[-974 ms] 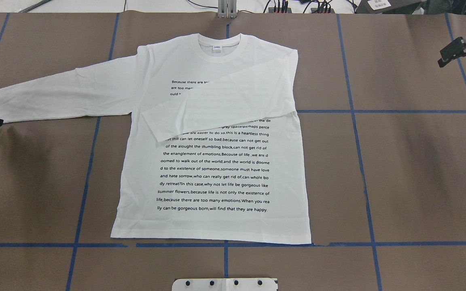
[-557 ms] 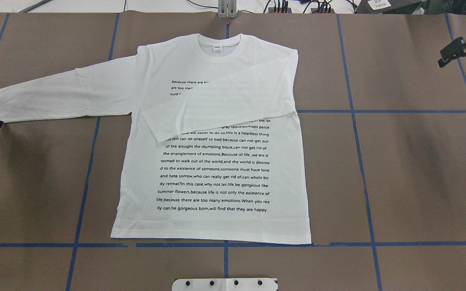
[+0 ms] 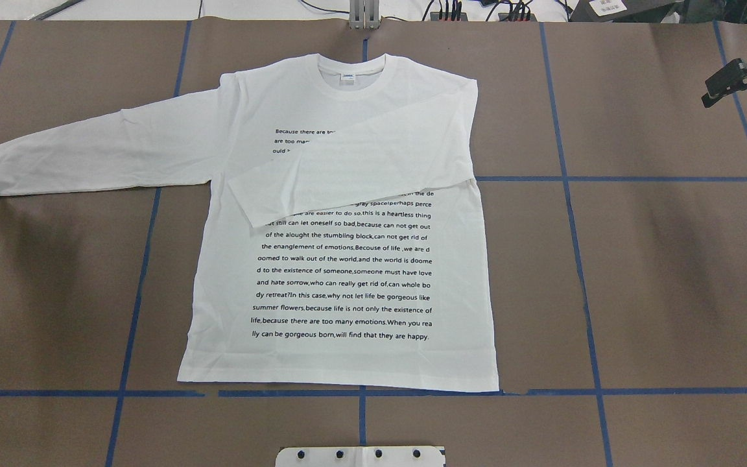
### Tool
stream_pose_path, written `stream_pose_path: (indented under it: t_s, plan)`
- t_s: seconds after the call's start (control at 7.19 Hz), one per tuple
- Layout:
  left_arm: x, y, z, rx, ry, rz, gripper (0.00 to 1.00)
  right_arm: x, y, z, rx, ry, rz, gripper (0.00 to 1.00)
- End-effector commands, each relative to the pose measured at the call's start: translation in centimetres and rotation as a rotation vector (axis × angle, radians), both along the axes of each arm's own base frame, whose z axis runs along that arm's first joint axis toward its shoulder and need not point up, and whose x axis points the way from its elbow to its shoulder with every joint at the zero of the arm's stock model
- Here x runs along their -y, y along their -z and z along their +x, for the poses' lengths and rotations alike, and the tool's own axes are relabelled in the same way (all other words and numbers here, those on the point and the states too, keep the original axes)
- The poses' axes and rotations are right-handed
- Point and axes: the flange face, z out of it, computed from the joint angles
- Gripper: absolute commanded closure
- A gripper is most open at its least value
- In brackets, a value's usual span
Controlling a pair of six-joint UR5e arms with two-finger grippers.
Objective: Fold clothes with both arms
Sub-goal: 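Lower the left gripper and grasp the cuff of the other sleeve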
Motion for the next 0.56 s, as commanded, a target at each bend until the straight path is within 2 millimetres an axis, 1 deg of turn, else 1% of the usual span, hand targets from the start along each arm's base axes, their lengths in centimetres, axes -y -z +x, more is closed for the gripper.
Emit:
stream_pose_path:
  t_s: [0.0, 0.14, 0.28, 0.42]
  plan:
    - [0.8, 5.0, 0.3, -0.045, -0.005, 0.082, 1.0, 0.0, 0.1, -0.1, 0.0, 0.002, 0.001, 0.0]
    - [1.6, 8.6, 0.7, -0.074, -0.003, 0.135, 1.0, 0.0, 0.1, 0.0, 0.002, 0.001, 0.001, 0.0]
    - [3.3, 11.0, 1.4, -0.087, -0.008, 0.144, 1.0, -0.1, -0.1, 0.1, 0.001, -0.001, -0.001, 0.0]
    - [6.6, 15.0, 2.7, -0.091, -0.014, 0.127, 1.0, -0.3, -0.5, 0.5, 0.004, -0.006, -0.008, 0.0]
